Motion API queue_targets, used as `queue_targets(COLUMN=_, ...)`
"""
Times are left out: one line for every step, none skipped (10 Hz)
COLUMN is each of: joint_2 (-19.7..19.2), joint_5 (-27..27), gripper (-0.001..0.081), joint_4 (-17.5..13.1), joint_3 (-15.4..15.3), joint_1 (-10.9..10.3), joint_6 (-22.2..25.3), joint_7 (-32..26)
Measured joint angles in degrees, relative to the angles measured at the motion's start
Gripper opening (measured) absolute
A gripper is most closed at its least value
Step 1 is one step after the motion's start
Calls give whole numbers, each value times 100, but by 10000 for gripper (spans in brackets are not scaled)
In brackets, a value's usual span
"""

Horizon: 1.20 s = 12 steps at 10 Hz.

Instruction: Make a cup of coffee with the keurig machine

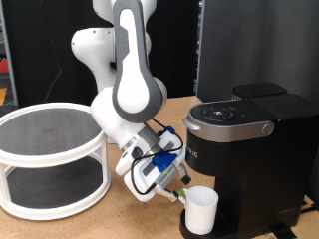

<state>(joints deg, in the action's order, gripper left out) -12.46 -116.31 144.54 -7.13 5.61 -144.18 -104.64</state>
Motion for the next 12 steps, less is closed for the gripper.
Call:
queue_targets(joint_2=30, joint_5=177, gripper=564, joint_4=38, joint_3=12, joint_1=28, joint_6=30, joint_7=98)
queue_targets(joint_2=101, joint_5=464, gripper=564, joint_4=110, joint_3=44, joint_1=75, joint_6=105, joint_7=300)
queue_targets(joint_2=229, joint_5=860, gripper=749, joint_4=215, joint_3=82, joint_1=149, joint_6=226, joint_7=625)
queue_targets(joint_2=403, joint_5=1215, gripper=749, joint_4=334, joint_3=128, joint_1=227, joint_6=342, joint_7=937)
queue_targets(joint_2=606, joint_5=1567, gripper=795, joint_4=457, joint_3=183, joint_1=303, joint_6=465, joint_7=1237)
queue_targets(joint_2=812, joint_5=1919, gripper=805, joint_4=571, joint_3=247, joint_1=375, joint_6=610, joint_7=1528)
queue_targets(joint_2=1015, joint_5=2251, gripper=805, joint_4=677, joint_3=321, joint_1=455, joint_6=789, joint_7=1767)
queue_targets(joint_2=1217, joint_5=2588, gripper=805, joint_4=776, joint_3=405, joint_1=533, joint_6=950, joint_7=1949)
queue_targets(joint_2=1414, joint_5=2992, gripper=806, joint_4=869, joint_3=485, joint_1=614, joint_6=1060, joint_7=2114)
queue_targets(joint_2=1629, joint_5=3234, gripper=806, joint_4=999, joint_3=518, joint_1=667, joint_6=1145, joint_7=2222)
queue_targets(joint_2=1609, joint_5=3197, gripper=806, joint_4=996, joint_3=509, joint_1=667, joint_6=1139, joint_7=2222)
queue_targets(joint_2=1588, joint_5=3195, gripper=806, joint_4=995, joint_3=526, joint_1=671, joint_6=1180, joint_7=2222)
